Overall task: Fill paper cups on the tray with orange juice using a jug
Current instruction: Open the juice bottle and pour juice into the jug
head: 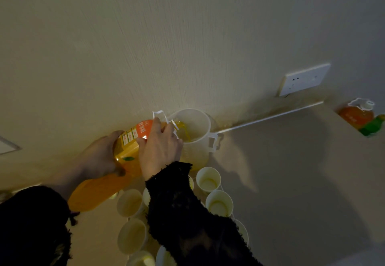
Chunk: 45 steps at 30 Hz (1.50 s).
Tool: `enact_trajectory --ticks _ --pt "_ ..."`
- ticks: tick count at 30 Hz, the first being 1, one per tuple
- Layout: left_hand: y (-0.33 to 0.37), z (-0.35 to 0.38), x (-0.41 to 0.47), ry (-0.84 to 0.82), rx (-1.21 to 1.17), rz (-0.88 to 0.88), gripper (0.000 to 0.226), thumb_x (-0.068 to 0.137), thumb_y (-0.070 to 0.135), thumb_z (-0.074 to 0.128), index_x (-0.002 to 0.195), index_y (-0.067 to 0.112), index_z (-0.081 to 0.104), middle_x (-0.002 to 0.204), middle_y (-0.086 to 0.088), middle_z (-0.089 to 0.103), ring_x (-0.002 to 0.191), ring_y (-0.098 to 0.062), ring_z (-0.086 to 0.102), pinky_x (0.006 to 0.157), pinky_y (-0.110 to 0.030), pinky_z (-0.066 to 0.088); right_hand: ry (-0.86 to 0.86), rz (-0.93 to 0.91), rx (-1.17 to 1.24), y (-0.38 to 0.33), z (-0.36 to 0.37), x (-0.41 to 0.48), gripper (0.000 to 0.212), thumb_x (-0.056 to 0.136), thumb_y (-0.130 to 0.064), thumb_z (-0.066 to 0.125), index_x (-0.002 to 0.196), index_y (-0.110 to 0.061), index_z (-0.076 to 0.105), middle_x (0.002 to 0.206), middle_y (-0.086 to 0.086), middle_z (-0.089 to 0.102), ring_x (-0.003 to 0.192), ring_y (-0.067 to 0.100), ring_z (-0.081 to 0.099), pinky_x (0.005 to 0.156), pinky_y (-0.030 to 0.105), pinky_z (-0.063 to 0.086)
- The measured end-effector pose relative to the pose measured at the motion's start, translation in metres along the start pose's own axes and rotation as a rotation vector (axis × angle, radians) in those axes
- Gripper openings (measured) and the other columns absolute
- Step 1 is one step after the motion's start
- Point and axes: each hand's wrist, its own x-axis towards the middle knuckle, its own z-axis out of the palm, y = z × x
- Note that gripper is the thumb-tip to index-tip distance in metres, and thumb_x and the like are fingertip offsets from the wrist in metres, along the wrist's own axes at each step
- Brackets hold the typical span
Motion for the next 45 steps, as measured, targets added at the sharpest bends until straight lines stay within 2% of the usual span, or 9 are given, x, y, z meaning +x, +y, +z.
enact_trajectory --ticks 8,14,19,45 --pt "0.0006 -0.001 -0.0005 -0.004 -0.006 0.006 0.116 0.043 0.013 0.093 0.142 0.018 0.033 0.128 -0.008 0.054 0.113 -0.028 0.051 0.094 -0.039 0.044 0.0 0.01 0.0 -0.0003 -0.0009 -0.0001 0.066 0.094 -0.043 0.051 0.147 -0.017 0.021 0.138 0.014 0.037 0.12 0.03 0.047 0.103 0.044 0.032" --pt "0.0021 -0.001 -0.0018 -0.005 -0.017 -0.002 0.113 0.046 0.013 0.092 0.142 0.019 0.033 0.123 -0.008 0.056 0.109 -0.028 0.052 0.089 -0.038 0.046 -0.001 0.008 0.014 0.0003 -0.0001 0.0 0.065 0.095 -0.042 0.05 0.147 -0.018 0.02 0.139 0.014 0.036 0.12 0.031 0.047 0.102 0.046 0.032" --pt "0.003 -0.0019 -0.0017 -0.003 -0.003 0.001 0.115 0.043 0.014 0.093 0.142 0.019 0.033 0.126 -0.009 0.055 0.111 -0.028 0.052 0.093 -0.038 0.046 -0.003 0.008 0.011 0.0013 0.0005 0.0009 0.065 0.095 -0.042 0.05 0.148 -0.018 0.019 0.14 0.014 0.035 0.12 0.031 0.047 0.103 0.045 0.031" --pt "0.0031 -0.0025 -0.0031 -0.011 -0.017 0.006 0.113 0.044 0.01 0.092 0.141 0.019 0.034 0.123 -0.008 0.056 0.108 -0.027 0.052 0.088 -0.036 0.045 0.004 -0.001 0.018 0.002 0.0009 -0.0006 0.065 0.095 -0.043 0.05 0.147 -0.018 0.02 0.138 0.014 0.037 0.119 0.031 0.048 0.101 0.044 0.033"
